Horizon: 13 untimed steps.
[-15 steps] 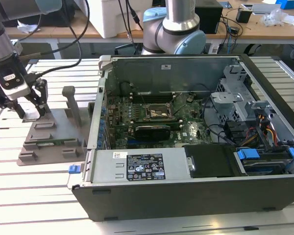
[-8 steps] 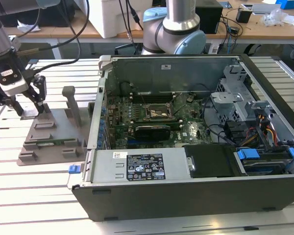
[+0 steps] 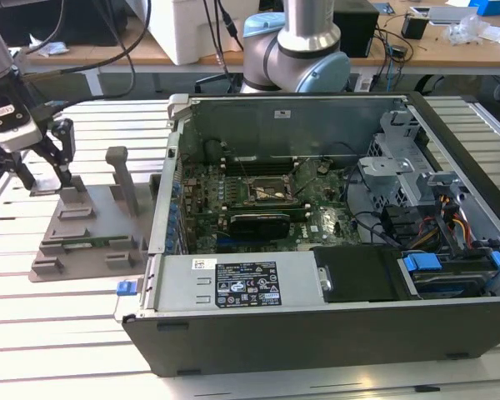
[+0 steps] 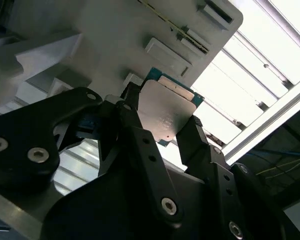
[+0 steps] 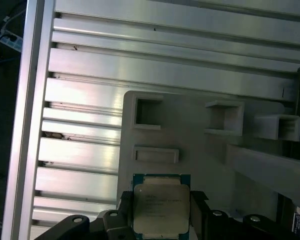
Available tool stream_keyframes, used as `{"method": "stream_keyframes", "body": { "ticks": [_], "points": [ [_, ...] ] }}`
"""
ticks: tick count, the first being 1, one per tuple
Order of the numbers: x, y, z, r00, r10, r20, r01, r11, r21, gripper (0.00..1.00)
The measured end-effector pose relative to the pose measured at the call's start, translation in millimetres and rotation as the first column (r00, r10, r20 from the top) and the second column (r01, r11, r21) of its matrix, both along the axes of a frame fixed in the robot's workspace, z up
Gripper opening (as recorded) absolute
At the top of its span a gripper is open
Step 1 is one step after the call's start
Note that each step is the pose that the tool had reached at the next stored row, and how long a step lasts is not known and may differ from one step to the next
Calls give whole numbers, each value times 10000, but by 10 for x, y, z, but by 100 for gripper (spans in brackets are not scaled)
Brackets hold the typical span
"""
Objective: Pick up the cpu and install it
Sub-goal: 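Pick up the cpu and move it towards the insertion slot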
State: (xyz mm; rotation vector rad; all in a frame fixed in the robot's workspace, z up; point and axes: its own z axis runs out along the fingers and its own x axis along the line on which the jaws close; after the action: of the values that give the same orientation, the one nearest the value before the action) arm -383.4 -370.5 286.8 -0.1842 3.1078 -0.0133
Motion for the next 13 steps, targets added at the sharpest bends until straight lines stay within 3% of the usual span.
{"method": "stream_keyframes", "body": {
  "ticks": [13],
  "points": [
    [0,0,300,10000,0,0,0,10000,0,55]
  ]
}}
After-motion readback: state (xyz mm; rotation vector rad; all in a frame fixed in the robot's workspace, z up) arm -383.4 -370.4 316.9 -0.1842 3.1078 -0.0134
